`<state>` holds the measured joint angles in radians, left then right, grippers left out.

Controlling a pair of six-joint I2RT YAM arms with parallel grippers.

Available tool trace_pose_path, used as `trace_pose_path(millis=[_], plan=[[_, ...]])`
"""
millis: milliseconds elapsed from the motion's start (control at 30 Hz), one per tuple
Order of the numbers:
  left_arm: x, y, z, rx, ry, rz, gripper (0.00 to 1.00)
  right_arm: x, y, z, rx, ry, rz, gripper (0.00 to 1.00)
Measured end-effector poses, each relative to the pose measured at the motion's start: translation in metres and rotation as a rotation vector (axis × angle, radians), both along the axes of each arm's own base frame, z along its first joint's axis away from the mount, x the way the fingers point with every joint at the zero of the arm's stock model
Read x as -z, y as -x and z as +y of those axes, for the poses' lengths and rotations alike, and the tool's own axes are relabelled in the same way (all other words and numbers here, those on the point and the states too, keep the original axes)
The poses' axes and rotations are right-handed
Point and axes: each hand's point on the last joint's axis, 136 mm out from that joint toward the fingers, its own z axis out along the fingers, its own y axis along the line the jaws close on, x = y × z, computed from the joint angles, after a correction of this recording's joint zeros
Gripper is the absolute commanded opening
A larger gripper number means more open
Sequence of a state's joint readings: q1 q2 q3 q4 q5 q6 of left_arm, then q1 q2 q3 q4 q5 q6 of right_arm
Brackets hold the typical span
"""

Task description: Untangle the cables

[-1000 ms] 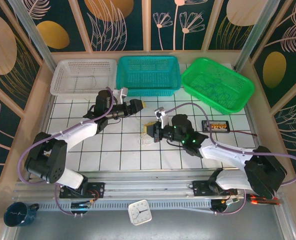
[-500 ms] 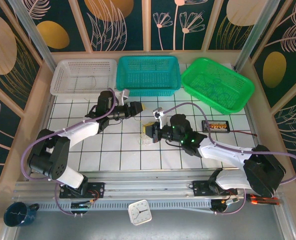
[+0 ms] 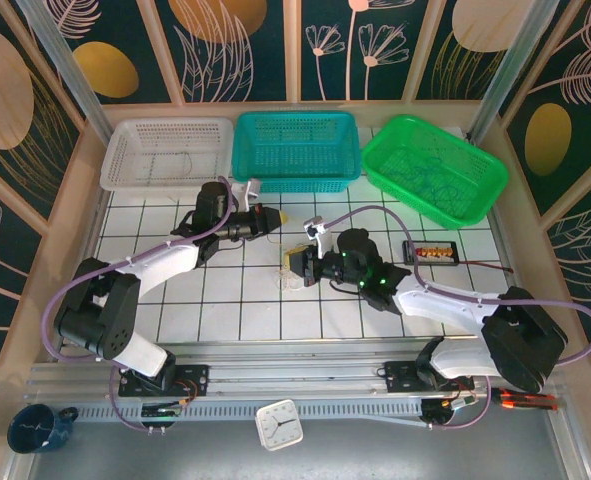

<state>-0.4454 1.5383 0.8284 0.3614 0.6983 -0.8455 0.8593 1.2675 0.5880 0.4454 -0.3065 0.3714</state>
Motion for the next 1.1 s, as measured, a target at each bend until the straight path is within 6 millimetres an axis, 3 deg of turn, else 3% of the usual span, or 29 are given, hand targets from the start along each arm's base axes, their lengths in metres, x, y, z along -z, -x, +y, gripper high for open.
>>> trace_pose_path(millis=[133, 267, 433, 600, 767, 900, 1100], plan=[[-0.006, -0.003, 0.0, -0.016, 0.017, -0.011, 0.0, 0.007, -0.003, -0.001, 0.016, 0.012, 0.004, 0.0], [-0.025, -0.006, 0.003, -0.052, 0.049, -0.046, 0.0, 0.029, -0.003, -0.005, 0.033, 0.045, 0.028, 0.01], [-0.051, -0.002, 0.001, -0.079, 0.089, -0.081, 0.0, 0.029, -0.01, -0.006, 0.074, 0.011, 0.012, 0.17], [-0.087, -0.019, 0.015, -0.181, 0.119, -0.182, 0.0, 0.049, -0.005, -0.015, 0.09, 0.044, 0.052, 0.31], [-0.121, -0.037, 0.024, -0.262, 0.114, -0.295, 0.0, 0.049, -0.005, -0.017, 0.102, 0.046, 0.053, 0.35], [-0.143, -0.058, 0.043, -0.354, 0.059, -0.387, 0.0, 0.038, -0.004, -0.022, 0.115, 0.029, 0.034, 0.35], [-0.172, -0.093, 0.096, -0.533, -0.038, -0.501, 0.0, 0.026, -0.003, -0.033, 0.152, 0.01, 0.006, 0.38]])
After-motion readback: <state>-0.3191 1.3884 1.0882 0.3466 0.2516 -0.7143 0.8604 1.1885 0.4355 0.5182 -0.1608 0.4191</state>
